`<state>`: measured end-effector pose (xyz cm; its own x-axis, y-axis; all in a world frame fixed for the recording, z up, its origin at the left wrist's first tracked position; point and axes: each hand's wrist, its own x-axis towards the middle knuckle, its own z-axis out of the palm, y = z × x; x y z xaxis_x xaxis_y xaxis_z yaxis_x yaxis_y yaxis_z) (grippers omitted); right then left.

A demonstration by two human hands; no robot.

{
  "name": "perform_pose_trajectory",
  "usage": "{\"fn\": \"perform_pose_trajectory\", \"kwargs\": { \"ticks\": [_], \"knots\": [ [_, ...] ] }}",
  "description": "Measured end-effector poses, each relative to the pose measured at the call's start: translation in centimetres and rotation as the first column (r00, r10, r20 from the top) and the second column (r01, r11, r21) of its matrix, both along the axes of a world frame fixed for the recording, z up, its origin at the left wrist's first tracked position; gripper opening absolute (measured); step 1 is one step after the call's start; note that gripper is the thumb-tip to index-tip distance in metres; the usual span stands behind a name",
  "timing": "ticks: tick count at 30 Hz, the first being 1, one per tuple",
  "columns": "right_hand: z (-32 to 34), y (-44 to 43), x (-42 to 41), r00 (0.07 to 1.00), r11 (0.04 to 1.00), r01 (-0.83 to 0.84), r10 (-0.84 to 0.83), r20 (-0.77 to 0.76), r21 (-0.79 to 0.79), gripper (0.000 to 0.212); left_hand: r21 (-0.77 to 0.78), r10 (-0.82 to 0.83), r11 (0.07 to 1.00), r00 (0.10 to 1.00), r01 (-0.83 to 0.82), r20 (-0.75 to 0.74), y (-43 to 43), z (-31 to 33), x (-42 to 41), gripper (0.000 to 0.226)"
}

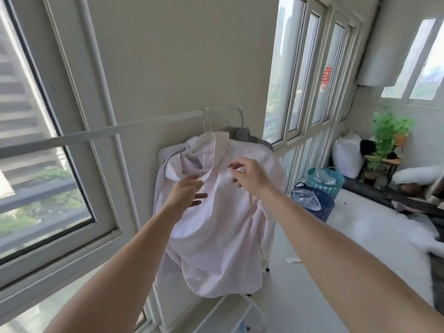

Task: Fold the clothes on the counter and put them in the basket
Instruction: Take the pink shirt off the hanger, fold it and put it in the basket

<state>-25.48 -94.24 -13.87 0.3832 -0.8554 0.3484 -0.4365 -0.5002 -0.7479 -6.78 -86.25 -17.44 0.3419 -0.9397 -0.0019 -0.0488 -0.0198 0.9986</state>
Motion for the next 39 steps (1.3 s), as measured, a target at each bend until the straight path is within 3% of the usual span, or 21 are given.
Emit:
{"fn": "perform_pose_trajectory", "kwargs": {
  "ticks": [5,9,11,15,21,30,39],
  "knots": [
    [2.8,-10.6,2.2,0.993,0.957,0.073,-0.095,-0.067,-0.282,0.030,-0.018,0.158,0.987,0.987,-0.158,0.013,-5.9,1.6,-0.5,0.023],
    [2.8,-14.7,4.2,0.900,0.941,-0.071,-0.082,-0.427,-0.330,0.051,0.029,0.252,0.967,0.966,-0.254,0.062,-8.9,2.1,-0.4,0.021],
    [2.2,-15.9,5.1,0.848,0.938,-0.142,-0.049,-0.527,-0.316,0.054,0.040,0.321,0.945,0.944,-0.324,0.072,-9.7,1.8,-0.4,0.021],
    [2.1,-18.0,5.8,0.899,0.937,-0.153,0.000,-0.439,-0.313,0.040,0.065,0.401,0.908,0.902,-0.415,0.161,-9.6,0.7,0.4,0.027],
    [2.3,-18.9,5.3,0.969,0.898,-0.143,0.041,-0.245,-0.417,0.010,-0.049,0.658,0.745,0.720,-0.665,0.220,-7.3,1.0,2.8,0.040],
    [5.2,-12.5,4.2,0.991,0.833,-0.128,0.089,-0.097,-0.539,0.044,-0.117,0.667,0.737,0.691,-0.665,0.277,-0.1,2.9,3.8,0.064],
    [5.7,-7.2,3.7,0.995,0.821,-0.085,0.037,-0.095,-0.565,0.037,-0.061,0.638,0.762,0.732,-0.644,0.241,5.7,2.7,4.7,0.077]
  ]
}}
